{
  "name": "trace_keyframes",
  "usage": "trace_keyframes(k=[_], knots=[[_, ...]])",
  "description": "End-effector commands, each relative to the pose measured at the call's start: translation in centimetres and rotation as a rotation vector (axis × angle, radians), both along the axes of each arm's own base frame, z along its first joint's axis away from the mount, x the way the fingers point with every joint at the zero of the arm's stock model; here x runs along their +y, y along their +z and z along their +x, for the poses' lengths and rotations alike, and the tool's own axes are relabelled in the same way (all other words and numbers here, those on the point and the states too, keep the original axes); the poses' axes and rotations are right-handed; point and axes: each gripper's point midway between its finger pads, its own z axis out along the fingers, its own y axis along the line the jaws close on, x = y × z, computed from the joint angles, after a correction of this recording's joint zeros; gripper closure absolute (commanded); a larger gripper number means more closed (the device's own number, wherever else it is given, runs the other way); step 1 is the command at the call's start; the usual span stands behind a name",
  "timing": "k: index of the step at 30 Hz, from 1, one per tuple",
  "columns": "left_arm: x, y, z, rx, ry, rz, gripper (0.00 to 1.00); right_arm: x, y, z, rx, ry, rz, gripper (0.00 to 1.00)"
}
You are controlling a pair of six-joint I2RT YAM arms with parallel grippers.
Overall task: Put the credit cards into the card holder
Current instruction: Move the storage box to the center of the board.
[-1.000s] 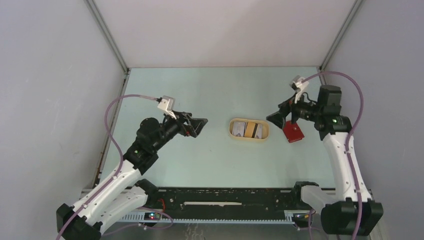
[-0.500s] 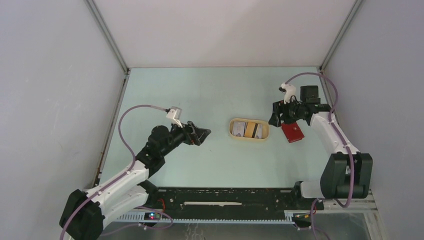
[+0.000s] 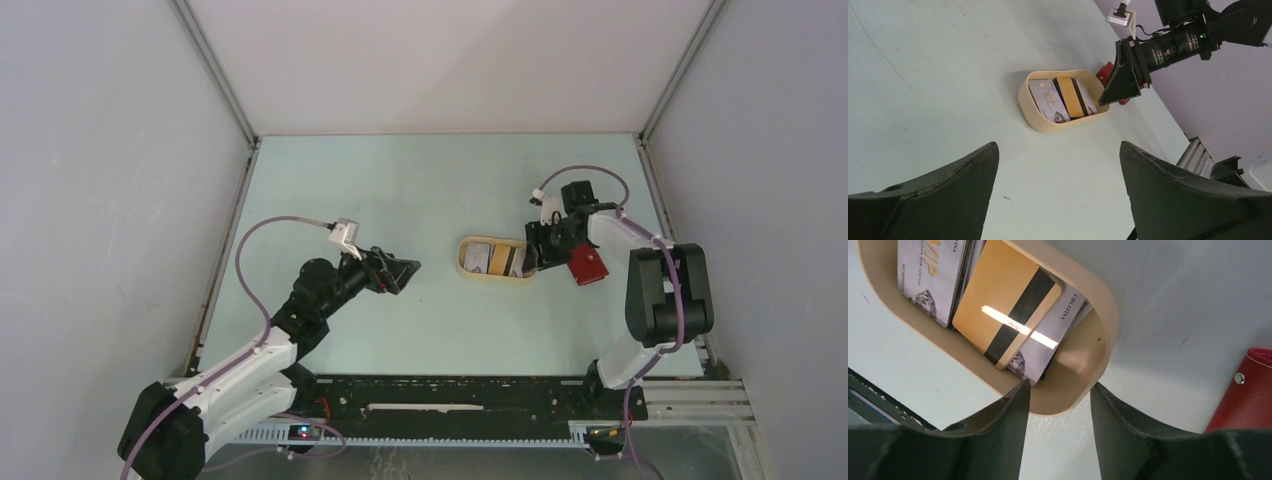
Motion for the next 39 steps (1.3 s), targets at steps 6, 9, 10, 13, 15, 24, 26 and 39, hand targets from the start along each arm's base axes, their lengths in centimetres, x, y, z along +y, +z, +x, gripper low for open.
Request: trace_keyframes(k=[6, 9, 10, 13, 15, 24, 26, 39], knots=[[0.3, 0.6, -0.6, -0.022, 0.004, -0.047, 0.05, 2.0, 1.5, 2.7, -0.061, -0.060, -0.003, 0.69], [0.4, 0.9, -0.8, -0.023, 0.004, -0.050, 0.06, 4.0, 1.5, 2.6, -0.082, -0.019, -0.009, 0.73], [0.4, 1.1, -0.8, -0.027, 0.007, -0.051, 0.06, 4.8, 1.4, 2.6, -0.083, -0.003, -0.010, 0.74], [0.9, 1.3, -1.0, -0.032, 0.021, -0.044, 0.06, 7.7, 1.4, 2.4, -0.081, 0.052, 0.019, 0.77], [1.3, 1.2, -1.1, -0.031, 0.036, -0.031, 0.06, 10.0, 1.4, 2.6, -0.074, 0.088, 0.042, 0.79], [3.3, 1.1, -1.9, -0.032, 0.107, -0.023, 0.06, 22.4, 2.9, 0.5, -0.010, 0.321, 0.168, 0.79], [3.6, 0.9, -2.0, -0.029, 0.119, -0.020, 0.06, 24.2, 3.7, -0.1, -0.016, 0.372, 0.199, 0.77], [3.6, 1.8, -2.5, -0.065, 0.106, -0.051, 0.06, 11.1, 11.2, 0.3, -0.363, 0.534, 0.077, 0.33]])
